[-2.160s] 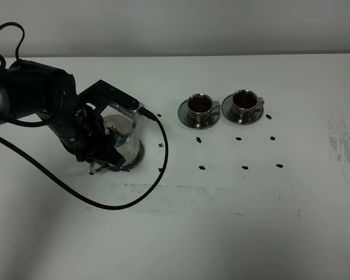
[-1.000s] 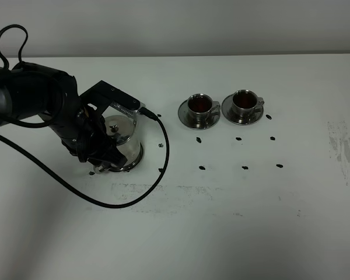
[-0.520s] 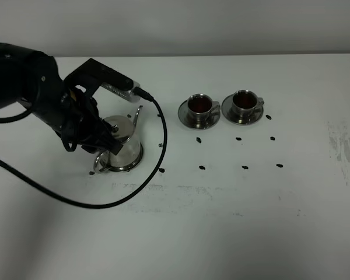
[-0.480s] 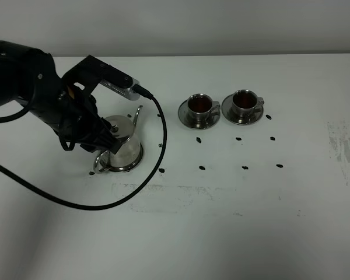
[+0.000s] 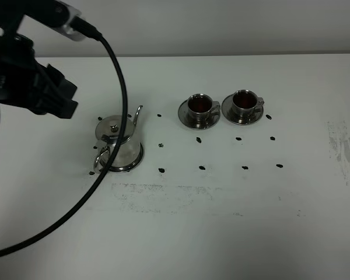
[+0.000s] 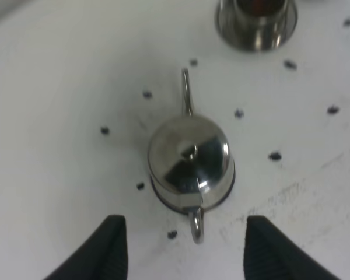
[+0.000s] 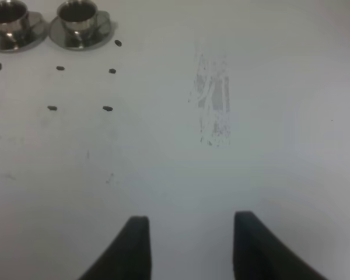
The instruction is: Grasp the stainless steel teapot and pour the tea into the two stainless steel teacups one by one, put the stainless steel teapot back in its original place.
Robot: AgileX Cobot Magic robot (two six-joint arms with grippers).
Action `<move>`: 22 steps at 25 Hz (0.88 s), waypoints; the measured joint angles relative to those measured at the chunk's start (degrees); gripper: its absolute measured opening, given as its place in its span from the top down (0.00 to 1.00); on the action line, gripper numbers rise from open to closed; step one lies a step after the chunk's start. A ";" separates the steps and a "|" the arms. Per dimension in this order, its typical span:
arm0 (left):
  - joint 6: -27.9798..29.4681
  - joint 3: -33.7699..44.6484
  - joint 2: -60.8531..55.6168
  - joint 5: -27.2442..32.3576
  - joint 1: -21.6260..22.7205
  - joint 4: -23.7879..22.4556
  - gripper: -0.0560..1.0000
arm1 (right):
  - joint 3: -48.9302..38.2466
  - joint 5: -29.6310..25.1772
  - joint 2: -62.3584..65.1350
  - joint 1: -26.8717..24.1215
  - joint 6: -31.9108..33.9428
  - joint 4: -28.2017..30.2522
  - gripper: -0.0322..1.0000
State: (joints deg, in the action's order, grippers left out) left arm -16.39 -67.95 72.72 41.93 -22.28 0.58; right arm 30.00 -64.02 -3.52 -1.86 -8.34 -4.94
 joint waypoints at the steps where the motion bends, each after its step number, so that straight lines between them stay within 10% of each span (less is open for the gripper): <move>1: 0.00 0.00 -1.74 0.13 0.37 0.00 0.54 | 0.00 0.00 0.00 0.00 0.00 0.00 0.65; 9: 0.00 4.79 -19.30 7.47 7.66 1.19 0.54 | 0.00 0.00 0.00 0.00 0.05 0.00 0.65; 16: 0.00 8.29 -38.80 25.43 11.51 1.31 0.54 | 0.00 0.00 0.00 0.00 0.05 0.00 0.65; 22: 2.16 13.27 -49.01 26.56 12.33 1.37 0.54 | 0.00 0.00 0.00 0.00 0.00 0.00 0.65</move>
State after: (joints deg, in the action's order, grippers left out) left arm -14.22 -54.68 23.72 68.49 -9.95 1.95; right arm 30.00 -64.02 -3.52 -1.86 -8.34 -4.94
